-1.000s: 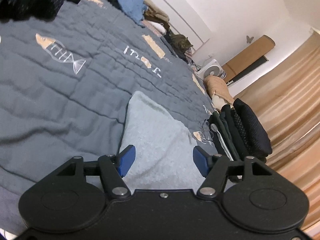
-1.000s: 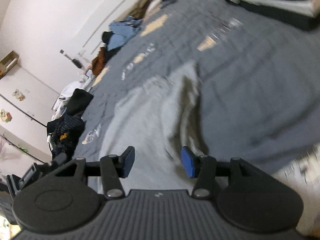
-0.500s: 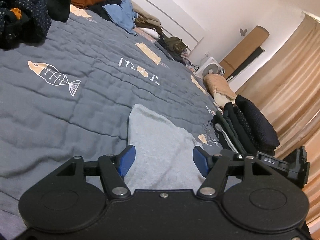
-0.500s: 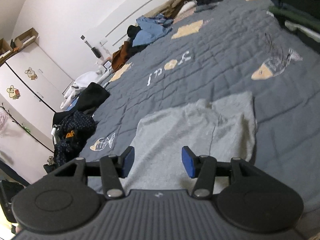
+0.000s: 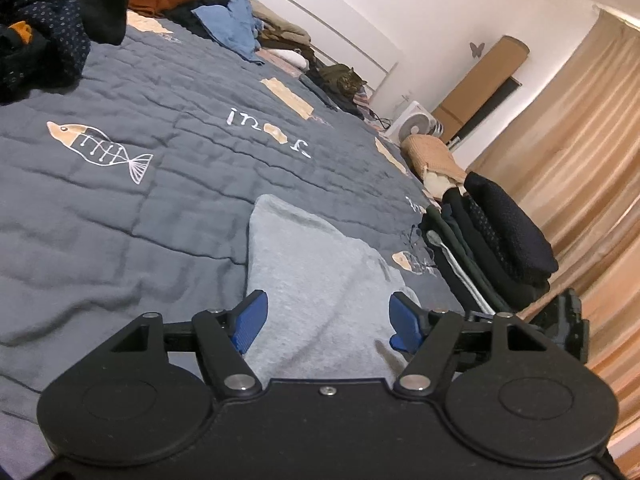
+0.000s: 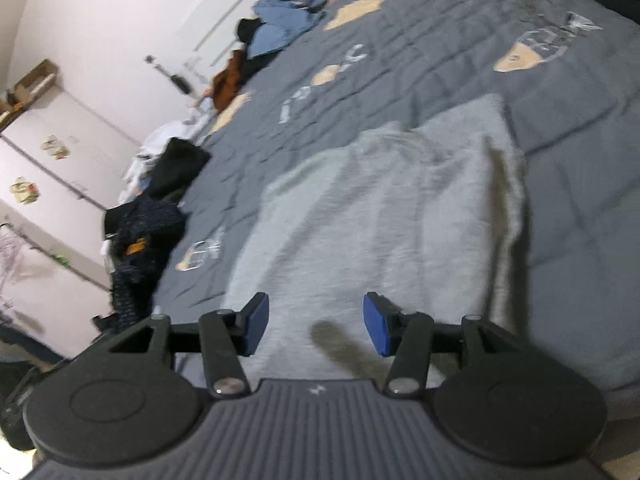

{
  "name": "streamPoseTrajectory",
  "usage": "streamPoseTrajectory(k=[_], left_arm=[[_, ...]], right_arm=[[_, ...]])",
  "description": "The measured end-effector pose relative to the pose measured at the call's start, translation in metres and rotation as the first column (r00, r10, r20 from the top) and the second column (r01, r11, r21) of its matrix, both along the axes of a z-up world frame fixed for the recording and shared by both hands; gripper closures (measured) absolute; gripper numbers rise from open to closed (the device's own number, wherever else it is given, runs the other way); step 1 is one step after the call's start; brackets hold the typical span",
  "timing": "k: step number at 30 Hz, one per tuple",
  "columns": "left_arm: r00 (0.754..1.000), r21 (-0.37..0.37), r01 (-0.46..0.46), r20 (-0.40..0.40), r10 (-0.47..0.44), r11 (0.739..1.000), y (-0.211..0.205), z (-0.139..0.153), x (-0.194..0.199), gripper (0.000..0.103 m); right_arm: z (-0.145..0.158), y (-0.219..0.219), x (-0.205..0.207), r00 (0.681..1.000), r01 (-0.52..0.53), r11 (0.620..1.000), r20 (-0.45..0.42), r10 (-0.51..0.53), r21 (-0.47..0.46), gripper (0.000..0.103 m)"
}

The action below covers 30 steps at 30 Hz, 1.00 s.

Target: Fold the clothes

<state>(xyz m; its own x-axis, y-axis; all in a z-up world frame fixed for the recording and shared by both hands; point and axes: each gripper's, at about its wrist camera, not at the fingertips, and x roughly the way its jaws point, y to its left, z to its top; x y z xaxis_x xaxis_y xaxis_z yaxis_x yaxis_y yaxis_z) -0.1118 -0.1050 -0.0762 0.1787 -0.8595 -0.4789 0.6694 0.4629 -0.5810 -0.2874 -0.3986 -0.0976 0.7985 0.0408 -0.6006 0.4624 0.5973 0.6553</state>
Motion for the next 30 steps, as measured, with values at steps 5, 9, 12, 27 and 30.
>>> streamPoseTrajectory(k=[5,9,12,27,30], left_arm=[[1.000,0.016,0.000,0.002,0.000,1.000,-0.002,-0.003,-0.001,0.036],[1.000,0.011,-0.003,0.002,0.003,1.000,-0.002,-0.001,-0.001,0.036],[1.000,0.006,-0.003,0.004,0.003,1.000,-0.002,-0.001,-0.001,0.036],[1.000,0.017,0.005,0.020,-0.005,1.000,-0.003,0.000,-0.004,0.036],[1.000,0.017,0.005,0.023,-0.005,1.000,-0.002,0.000,-0.004,0.036]], right_arm=[[-0.010,-0.011,-0.012,0.996,0.065,0.998,-0.056,-0.063,0.019,0.052],[-0.011,-0.017,-0.018,0.994,0.077,0.997,-0.074,-0.076,0.019,0.052],[-0.003,-0.016,-0.024,0.994,0.100,0.995,-0.054,-0.099,0.022,0.052],[-0.018,0.018,0.010,0.997,-0.063,0.991,0.042,0.059,0.121,0.052],[-0.017,0.014,0.003,1.000,-0.026,0.993,0.009,0.026,0.115,0.052]])
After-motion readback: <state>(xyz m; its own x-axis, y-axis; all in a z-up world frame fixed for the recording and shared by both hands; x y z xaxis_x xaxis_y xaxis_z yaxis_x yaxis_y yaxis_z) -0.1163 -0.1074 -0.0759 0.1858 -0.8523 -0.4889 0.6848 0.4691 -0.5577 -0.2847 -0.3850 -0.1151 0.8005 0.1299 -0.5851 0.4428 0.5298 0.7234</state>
